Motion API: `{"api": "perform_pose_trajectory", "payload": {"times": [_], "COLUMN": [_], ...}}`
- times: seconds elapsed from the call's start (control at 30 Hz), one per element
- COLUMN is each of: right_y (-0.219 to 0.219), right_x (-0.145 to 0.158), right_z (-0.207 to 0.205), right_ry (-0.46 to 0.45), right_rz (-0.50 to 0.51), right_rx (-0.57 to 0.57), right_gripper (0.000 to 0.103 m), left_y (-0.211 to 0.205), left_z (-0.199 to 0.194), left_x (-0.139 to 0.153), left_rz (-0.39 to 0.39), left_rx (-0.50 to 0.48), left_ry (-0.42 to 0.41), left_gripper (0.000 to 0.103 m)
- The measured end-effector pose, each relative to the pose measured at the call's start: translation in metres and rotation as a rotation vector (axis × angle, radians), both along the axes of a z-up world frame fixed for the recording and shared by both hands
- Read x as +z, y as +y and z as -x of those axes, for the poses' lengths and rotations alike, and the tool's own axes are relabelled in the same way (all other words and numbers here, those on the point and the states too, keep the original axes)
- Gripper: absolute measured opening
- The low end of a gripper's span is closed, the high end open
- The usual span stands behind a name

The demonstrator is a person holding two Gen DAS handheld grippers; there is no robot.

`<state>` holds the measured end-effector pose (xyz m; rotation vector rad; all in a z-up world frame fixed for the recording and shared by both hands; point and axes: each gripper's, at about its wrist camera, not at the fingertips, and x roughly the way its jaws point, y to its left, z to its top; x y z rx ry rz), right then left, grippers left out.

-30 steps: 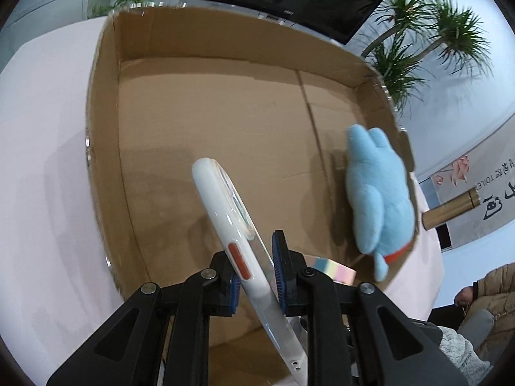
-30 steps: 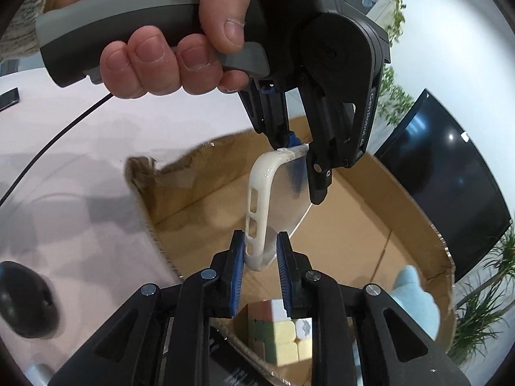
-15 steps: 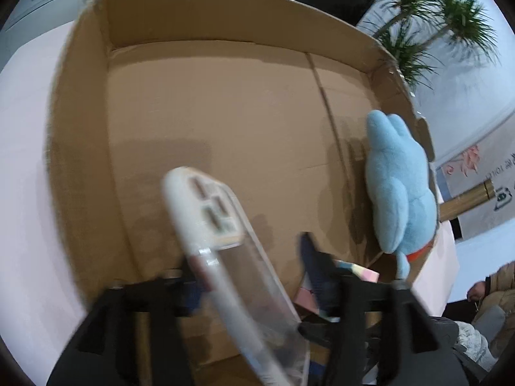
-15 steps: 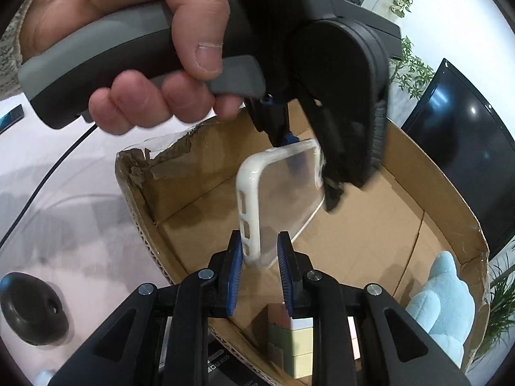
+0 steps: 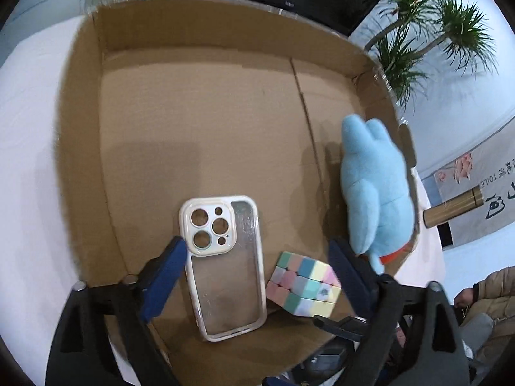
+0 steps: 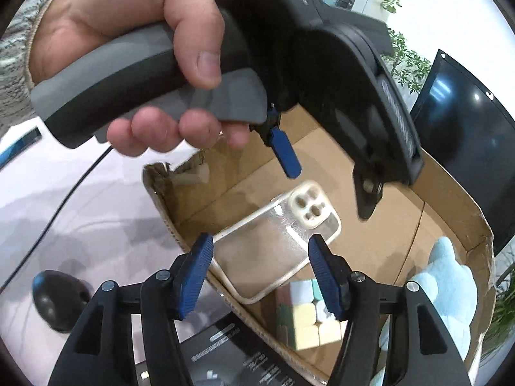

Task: Organize objects

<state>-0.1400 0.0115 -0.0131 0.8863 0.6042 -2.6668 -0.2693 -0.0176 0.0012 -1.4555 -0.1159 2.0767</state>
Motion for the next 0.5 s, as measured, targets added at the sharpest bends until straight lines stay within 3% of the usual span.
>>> {"api": "perform_pose_trajectory", "payload": {"times": [0.03,0.2,0.27,0.3,0.37,0.5], "right_y": [0.002,0.016,0.024,0.011,0.015,0.014], "right_x": [0.004,0.028,0.039,0.037,0.032,0.024], "right_z": [-0.003,-0.035,-0.058,-0.1,-0.132,-0.158], "right_ry": [0.004,0.032,0.051,0.058,0.065,0.056], "right_rz": [0.012,0.093,0.126,0.14,0.173,0.194], "right_rx": [-0.005,-0.003,0.005,0.01,0.03,0.063], "right_gripper": [0.06,0.06,0.06,0.06,0.06,0.06], "left_y": [-0.002,-0.016,-0.025,-0.03,-0.041,-0.065], "left_z": [-0.003,-0.03,-0.054,-0.068,-0.098,-0.143], "left_x": [0.006,0.044,0.056,0.059,0.06,0.042], "left_rz": [0.002,-0.015,0.011,0.026,0.065,0.127], "left_rx": [0.004,0.011,-0.014,-0.03,-0.064,-0.083], "left_ry": [0.011,0.071,0.109,0.124,0.152,0.148], "left_gripper": [0.1,0.1,0.1,0.1,0.1,0.1]}}
